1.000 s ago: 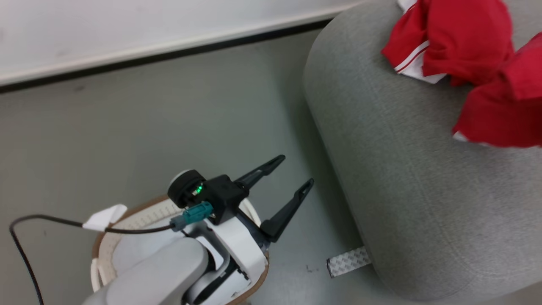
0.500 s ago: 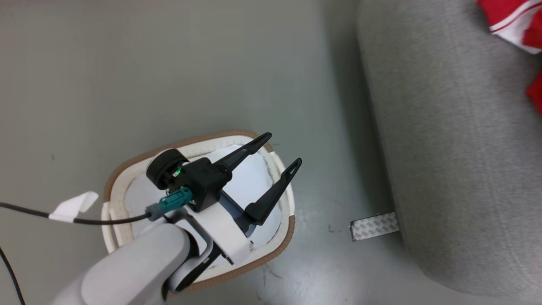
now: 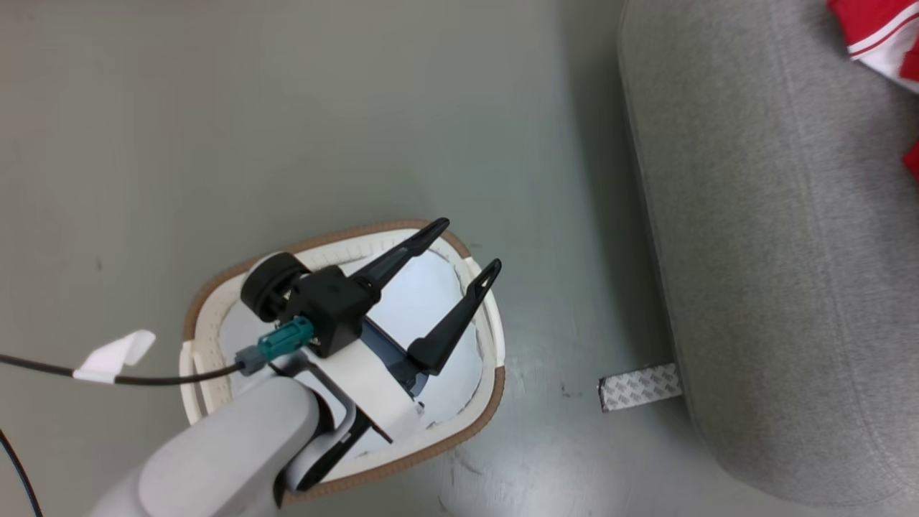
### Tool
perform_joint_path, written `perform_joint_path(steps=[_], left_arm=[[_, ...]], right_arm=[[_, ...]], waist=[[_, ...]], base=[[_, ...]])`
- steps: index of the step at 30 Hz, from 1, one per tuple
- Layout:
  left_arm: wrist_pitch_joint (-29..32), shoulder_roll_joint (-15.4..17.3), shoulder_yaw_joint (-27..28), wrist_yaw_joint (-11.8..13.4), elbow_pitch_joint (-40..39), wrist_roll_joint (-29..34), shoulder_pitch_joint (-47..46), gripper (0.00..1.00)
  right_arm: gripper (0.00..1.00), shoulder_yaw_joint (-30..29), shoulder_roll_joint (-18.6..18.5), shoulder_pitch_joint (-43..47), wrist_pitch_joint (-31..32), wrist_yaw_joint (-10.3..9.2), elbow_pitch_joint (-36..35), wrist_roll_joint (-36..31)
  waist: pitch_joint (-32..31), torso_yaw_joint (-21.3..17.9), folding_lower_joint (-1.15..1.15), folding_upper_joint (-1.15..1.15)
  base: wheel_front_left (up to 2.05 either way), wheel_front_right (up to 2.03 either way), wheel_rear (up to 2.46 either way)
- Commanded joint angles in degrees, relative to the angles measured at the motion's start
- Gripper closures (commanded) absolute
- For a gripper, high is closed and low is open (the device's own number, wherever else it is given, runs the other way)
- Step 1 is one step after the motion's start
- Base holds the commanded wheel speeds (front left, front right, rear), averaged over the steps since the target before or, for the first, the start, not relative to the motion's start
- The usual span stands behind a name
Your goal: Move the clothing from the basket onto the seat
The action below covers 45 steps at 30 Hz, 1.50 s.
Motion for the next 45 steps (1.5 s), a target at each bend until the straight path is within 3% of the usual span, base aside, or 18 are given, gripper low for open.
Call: perform_joint_path(steps=[1,11,16,23,30,37,45], left_arm=[[-0.58,-0.42,0.17,0.15,0.48,-0.41,0.87,0.0],[-2.47,-2.8,1.06,0.72,4.0,-2.79,4.33,0.0],[-3.04,-4.19,2.57,1.14,5.9,-3.46,6.23,0.0],[-3.37,-5.9,6.63,2.01,8.45,-4.76,9.38,0.0],[-3.35,-5.56,15.88,3.6,9.02,-4.95,15.65,0.0],[-3.37,-5.01,25.06,3.65,7.99,-3.99,22.79,0.0],[-3.37,-7.46,32.65,0.42,9.41,-0.99,30.99,0.0]], right_arm=[[0.0,0.71,-0.14,1.38,-0.4,-0.13,0.18,-0.24],[0.0,5.02,-5.28,6.99,-2.24,-0.13,-6.24,1.3],[0.0,7.02,-6.44,9.95,-2.94,-0.13,-14.37,2.92],[0.0,14.67,-6.39,15.0,-3.7,-0.13,-28.54,8.57],[0.0,19.14,-3.36,21.3,-5.91,-0.13,-37.98,15.65],[0.0,21.27,0.9,28.79,-9.11,-0.13,-42.47,16.16],[0.0,19.9,10.35,39.5,-14.25,-0.13,-42.69,13.77]], waist=[[-1.85,-0.44,-0.01,0.0],[-12.51,-0.02,-0.01,0.0],[-18.44,1.42,-0.01,0.0],[-26.89,4.37,-0.01,0.0],[-33.23,6.73,-0.01,0.0],[-34.89,8.07,-0.01,0.0],[-35.05,9.42,-0.01,0.0]], base=[[0.0,0.0,0.0],[0.0,0.0,0.0],[0.0,0.0,0.0],[0.0,0.0,0.0],[0.0,0.0,0.0],[0.0,0.0,0.0],[0.0,0.0,0.0]])
